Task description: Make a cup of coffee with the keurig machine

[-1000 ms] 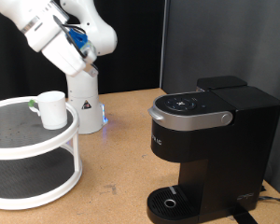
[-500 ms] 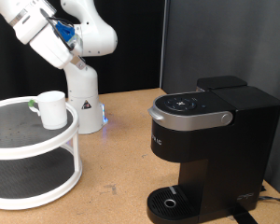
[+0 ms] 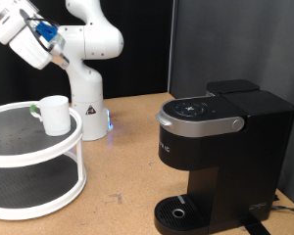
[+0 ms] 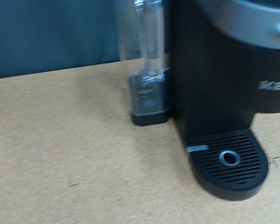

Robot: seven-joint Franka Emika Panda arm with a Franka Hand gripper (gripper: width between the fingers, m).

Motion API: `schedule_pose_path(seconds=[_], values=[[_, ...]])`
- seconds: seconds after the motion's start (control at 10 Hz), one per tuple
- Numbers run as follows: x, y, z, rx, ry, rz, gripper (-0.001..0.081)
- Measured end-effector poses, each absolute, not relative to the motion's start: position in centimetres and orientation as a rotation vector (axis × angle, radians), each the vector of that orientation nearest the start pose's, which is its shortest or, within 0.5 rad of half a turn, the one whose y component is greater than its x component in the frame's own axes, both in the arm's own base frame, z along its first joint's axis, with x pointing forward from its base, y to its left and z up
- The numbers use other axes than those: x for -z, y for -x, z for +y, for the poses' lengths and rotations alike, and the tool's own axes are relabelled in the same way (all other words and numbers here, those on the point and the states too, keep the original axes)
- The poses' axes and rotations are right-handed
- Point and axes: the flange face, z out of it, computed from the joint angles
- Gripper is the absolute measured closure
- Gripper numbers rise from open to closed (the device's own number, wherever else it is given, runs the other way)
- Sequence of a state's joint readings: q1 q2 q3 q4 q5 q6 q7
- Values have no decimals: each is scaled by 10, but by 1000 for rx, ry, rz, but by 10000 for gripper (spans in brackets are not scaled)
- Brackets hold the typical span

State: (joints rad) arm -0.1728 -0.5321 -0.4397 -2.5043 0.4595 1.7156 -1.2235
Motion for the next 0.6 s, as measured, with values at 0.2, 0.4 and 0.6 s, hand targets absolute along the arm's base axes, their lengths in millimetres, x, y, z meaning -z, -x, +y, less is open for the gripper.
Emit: schedule_pose_path(seconds=[0.2,0.4,0.6], values=[[-451,-296,-189,392,2338,-703,806],[-450,-297,-189,393,2343,-697,806],[-447,-289,-202,464,2402,-634,806]])
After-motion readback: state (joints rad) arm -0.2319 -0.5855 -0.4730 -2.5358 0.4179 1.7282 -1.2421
